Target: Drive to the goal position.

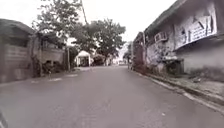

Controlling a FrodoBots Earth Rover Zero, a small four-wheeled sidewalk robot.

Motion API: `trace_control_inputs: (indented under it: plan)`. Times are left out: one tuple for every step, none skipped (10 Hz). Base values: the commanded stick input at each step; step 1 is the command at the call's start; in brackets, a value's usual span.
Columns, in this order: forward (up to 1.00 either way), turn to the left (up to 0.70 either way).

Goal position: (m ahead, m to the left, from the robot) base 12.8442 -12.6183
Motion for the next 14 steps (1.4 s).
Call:
trace_control_inputs:
  plan:
    - [0.70, 0.00]
    - [0.70, 0.00]
    - [0.70, 0.00]
    - [0.70, 0.00]
    - [0.70, 0.00]
    - [0.70, 0.00]
    - [0.70, 0.00]
    - [0.70, 0.00]
    - [0.70, 0.00]
    - [0.70, 0.00]
    - [0.70, 0.00]
    - [0.70, 0.00]
    - [0.70, 0.00]
    - [0.70, 0.00]
